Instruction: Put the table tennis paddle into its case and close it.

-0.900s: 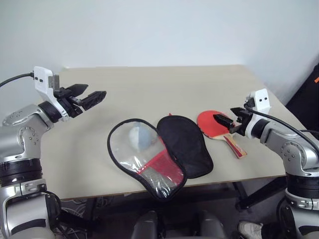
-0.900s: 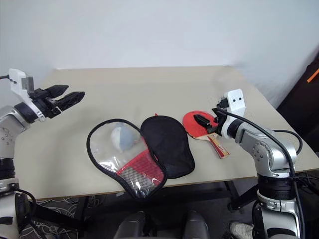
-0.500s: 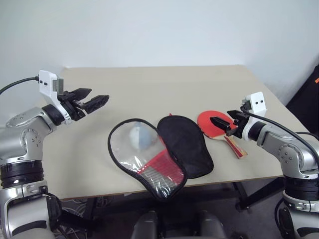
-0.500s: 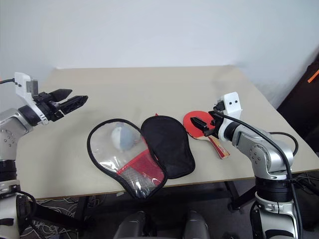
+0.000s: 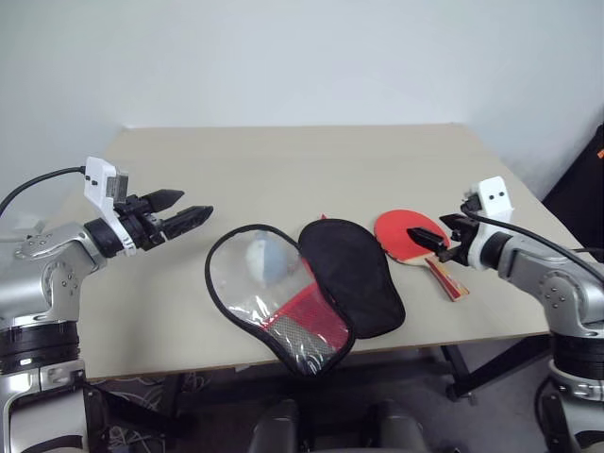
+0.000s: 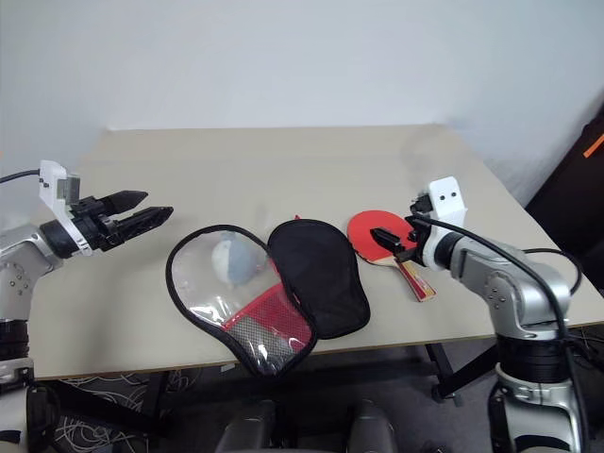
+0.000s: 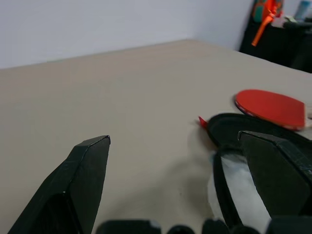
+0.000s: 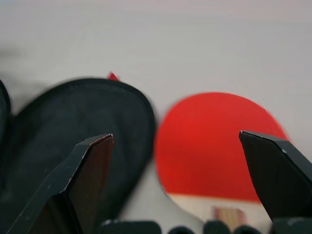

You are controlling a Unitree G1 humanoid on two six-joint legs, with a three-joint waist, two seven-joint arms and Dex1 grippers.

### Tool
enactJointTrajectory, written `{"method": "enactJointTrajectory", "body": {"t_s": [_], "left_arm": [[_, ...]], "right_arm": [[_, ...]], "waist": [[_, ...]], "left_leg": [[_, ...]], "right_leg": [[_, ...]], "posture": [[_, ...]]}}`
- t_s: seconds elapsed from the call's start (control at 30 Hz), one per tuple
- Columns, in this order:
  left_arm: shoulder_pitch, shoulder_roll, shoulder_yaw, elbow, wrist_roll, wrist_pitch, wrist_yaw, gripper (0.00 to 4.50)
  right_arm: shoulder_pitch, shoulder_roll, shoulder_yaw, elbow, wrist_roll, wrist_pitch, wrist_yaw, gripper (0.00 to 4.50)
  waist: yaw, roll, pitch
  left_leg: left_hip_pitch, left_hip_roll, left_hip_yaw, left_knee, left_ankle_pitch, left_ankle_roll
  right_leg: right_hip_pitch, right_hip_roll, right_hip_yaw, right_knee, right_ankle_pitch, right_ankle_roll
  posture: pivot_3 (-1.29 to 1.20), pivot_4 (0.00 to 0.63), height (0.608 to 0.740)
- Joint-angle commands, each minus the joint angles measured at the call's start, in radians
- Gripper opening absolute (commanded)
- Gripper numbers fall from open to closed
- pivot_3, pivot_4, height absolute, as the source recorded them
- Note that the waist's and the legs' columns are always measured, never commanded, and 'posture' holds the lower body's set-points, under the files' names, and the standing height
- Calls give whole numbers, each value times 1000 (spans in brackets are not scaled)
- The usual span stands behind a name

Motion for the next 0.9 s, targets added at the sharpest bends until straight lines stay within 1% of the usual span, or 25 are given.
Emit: {"method": "enactJointTrajectory", "body": {"t_s": [0.03, 0.17, 0.27, 0.37, 0.47, 0.57, 0.73, 0.87, 0.9], "left_arm": [[-18, 26, -9, -31, -5, -28, -39, 4479], [-1, 27, -19, -69, -15, -28, -70, 4479], [22, 26, -11, -90, -30, -14, -81, 4479], [36, 16, -8, -114, -41, 4, -73, 4479], [41, 11, -14, -134, -60, 25, -72, 4479], [38, 6, -19, -149, -65, 31, -60, 4479], [29, 7, -26, -137, -57, 24, -66, 4479], [11, 4, -36, -119, -50, 16, -69, 4479], [6, 3, -40, -113, -46, 10, -69, 4497]], "right_arm": [[-10, -69, -18, 6, -5, -5, 51, 4500], [-28, -121, 41, 80, -53, -53, 98, 4500], [-60, -97, 62, 140, -83, -22, 56, 4500], [-58, -71, 97, 169, -116, -21, 33, 4500], [-22, -41, 127, 210, -160, -62, 16, 4500], [23, -35, 147, 264, -205, -117, 18, 4500], [94, -26, 150, 298, -230, -157, 27, 4500], [117, -11, 132, 304, -231, -167, 18, 4500], [119, -4, 125, 307, -230, -171, 14, 4328]], "waist": [[0, 0, 0], [-1, 0, 0], [-1, 0, 0], [-1, 0, 0], [0, 0, 0], [1, 0, 0], [-3, 0, 0], [0, -1, 0], [0, -1, 0]], "left_leg": [[0, 0, 0, 0, 0, 0], [0, 0, 0, 0, 0, 0], [0, 0, 0, 0, 0, 0], [0, 0, -1, 0, 0, 0], [0, 0, -1, 1, 0, 0], [0, -1, -1, 1, 0, 0], [0, -1, 0, 1, 0, 0], [1, 0, -1, 1, 0, 0], [1, 0, -1, 1, 0, 0]], "right_leg": [[0, 0, 0, 0, 0, 0], [0, 0, 0, 0, 0, 0], [0, -1, 0, 0, 0, 0], [0, -1, 0, 0, 0, 0], [0, -1, 0, 0, 0, 0], [1, -1, -1, 0, 0, 0], [2, -1, 0, 1, 0, 0], [2, -1, 0, 0, 0, 0], [2, -1, 0, 0, 0, 0]], "posture": [[0, 0, 654], [0, 0, 654], [0, 0, 654], [0, 0, 654], [0, 0, 654], [0, 0, 654], [0, 0, 654], [0, 0, 654], [0, 0, 654]]}}
